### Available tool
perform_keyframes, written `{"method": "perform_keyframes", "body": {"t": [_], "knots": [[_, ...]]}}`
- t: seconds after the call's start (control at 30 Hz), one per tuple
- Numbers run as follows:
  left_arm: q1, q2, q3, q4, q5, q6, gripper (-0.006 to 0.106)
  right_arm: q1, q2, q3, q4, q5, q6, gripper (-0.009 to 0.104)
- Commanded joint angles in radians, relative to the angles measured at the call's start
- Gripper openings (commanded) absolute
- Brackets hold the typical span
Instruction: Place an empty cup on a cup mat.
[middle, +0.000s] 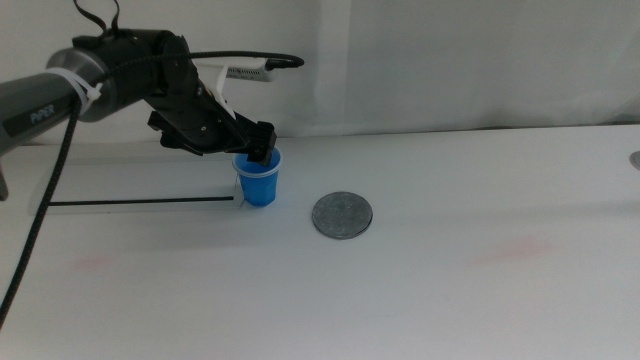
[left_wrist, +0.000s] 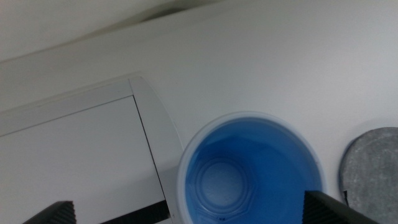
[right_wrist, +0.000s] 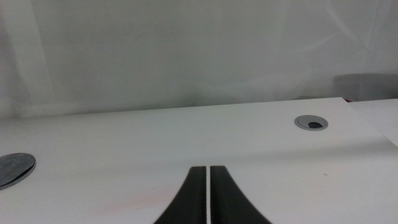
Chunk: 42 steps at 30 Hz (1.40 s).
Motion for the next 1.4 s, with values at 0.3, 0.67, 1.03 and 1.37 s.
{"method": "perform_keyframes", "body": {"t": [0.3, 0.67, 1.03, 1.37], "knots": [[0.0, 0.067, -0.006, 0.002, -0.023, -0.023, 0.08, 0.004, -0.036, 0.04, -0.004, -0.008, -0.003, -0.003], [0.0, 0.073, -0.006, -0.01, -0.034, -0.07, 0.026, 0.004, -0.036, 0.04, -0.004, -0.008, -0.003, -0.003], [0.0, 0.067, -0.018, -0.032, 0.0, -0.087, -0.003, 0.004, -0.036, 0.04, -0.004, -0.008, -0.003, -0.003], [-0.066, -0.08, -0.086, -0.058, 0.101, -0.056, -0.003, 0.004, -0.036, 0.04, -0.004, -0.008, -0.003, -0.003]]}}
